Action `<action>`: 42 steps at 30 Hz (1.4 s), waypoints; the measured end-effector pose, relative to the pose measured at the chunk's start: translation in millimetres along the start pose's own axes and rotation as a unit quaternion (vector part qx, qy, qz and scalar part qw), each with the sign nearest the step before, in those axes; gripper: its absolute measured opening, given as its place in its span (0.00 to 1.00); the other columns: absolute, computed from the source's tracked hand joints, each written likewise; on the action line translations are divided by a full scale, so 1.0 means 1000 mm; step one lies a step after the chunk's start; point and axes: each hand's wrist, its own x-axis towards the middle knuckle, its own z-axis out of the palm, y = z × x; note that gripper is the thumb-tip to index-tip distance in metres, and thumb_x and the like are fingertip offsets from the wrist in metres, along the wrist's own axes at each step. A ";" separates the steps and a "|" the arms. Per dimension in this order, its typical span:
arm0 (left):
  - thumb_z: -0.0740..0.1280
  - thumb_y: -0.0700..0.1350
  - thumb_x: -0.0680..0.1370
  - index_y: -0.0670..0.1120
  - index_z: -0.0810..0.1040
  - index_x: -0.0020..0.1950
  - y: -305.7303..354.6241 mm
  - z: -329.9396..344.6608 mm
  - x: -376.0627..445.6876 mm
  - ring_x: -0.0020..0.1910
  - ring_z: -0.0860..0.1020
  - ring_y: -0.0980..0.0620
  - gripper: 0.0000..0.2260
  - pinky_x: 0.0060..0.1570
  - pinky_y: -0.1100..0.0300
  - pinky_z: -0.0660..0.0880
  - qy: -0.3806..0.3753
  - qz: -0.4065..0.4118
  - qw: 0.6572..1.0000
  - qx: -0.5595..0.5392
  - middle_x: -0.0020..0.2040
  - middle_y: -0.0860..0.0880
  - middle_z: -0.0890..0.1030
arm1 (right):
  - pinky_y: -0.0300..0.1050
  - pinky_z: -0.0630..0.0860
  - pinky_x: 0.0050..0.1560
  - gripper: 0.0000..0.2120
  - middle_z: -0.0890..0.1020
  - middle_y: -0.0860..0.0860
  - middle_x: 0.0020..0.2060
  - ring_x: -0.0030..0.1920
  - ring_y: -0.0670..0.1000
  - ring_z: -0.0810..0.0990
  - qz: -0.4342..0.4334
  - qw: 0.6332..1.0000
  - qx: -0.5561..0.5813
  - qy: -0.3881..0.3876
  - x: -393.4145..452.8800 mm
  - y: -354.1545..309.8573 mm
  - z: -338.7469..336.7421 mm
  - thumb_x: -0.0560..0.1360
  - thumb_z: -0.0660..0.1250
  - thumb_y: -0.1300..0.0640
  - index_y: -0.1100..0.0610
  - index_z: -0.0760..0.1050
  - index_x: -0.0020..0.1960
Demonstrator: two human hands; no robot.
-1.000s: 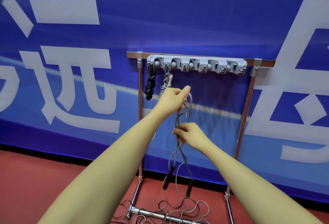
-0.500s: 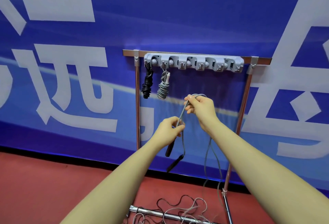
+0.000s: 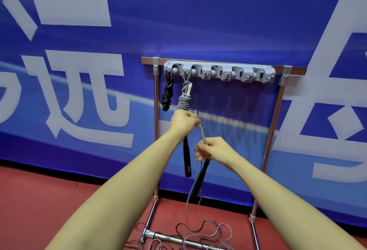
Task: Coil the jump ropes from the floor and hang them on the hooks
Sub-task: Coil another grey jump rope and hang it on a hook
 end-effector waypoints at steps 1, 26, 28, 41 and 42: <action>0.67 0.38 0.73 0.44 0.76 0.31 0.000 -0.002 0.000 0.24 0.65 0.51 0.10 0.27 0.63 0.64 -0.006 -0.012 1.000 0.018 0.33 0.42 0.77 | 0.33 0.70 0.28 0.10 0.82 0.56 0.35 0.28 0.46 0.81 0.014 1.000 0.019 0.007 0.000 -0.002 0.002 0.80 0.58 0.61 0.60 0.76 0.45; 0.66 0.46 0.77 0.40 0.73 0.42 -0.051 0.009 -0.038 0.33 0.69 0.51 0.10 0.37 0.56 0.68 -0.149 0.092 0.973 0.151 0.35 0.47 0.72 | 0.45 0.64 0.32 0.13 0.62 0.49 0.21 0.21 0.48 0.61 0.035 0.826 0.546 0.137 0.028 -0.036 -0.001 0.81 0.48 0.65 0.54 0.58 0.39; 0.61 0.45 0.79 0.42 0.69 0.42 -0.053 0.013 -0.040 0.33 0.68 0.48 0.08 0.36 0.52 0.70 -0.120 0.121 0.969 0.181 0.34 0.46 0.73 | 0.47 0.71 0.34 0.11 0.67 0.53 0.27 0.27 0.51 0.66 0.063 0.869 0.453 0.191 0.028 -0.033 -0.003 0.81 0.52 0.63 0.58 0.63 0.39; 0.57 0.40 0.79 0.47 0.70 0.48 -0.029 -0.002 -0.041 0.33 0.73 0.48 0.04 0.33 0.58 0.70 -0.103 0.165 0.975 0.109 0.35 0.49 0.77 | 0.54 0.74 0.56 0.24 0.82 0.54 0.31 0.31 0.54 0.80 -0.006 0.986 0.165 0.010 0.018 -0.006 -0.009 0.82 0.49 0.50 0.64 0.76 0.42; 0.57 0.40 0.79 0.46 0.70 0.48 -0.030 -0.003 -0.040 0.31 0.71 0.50 0.03 0.32 0.61 0.68 -0.100 0.155 0.978 0.096 0.35 0.50 0.76 | 0.52 0.75 0.50 0.28 0.79 0.56 0.29 0.29 0.54 0.77 -0.005 0.988 0.151 -0.004 0.018 -0.008 -0.009 0.82 0.48 0.47 0.65 0.76 0.41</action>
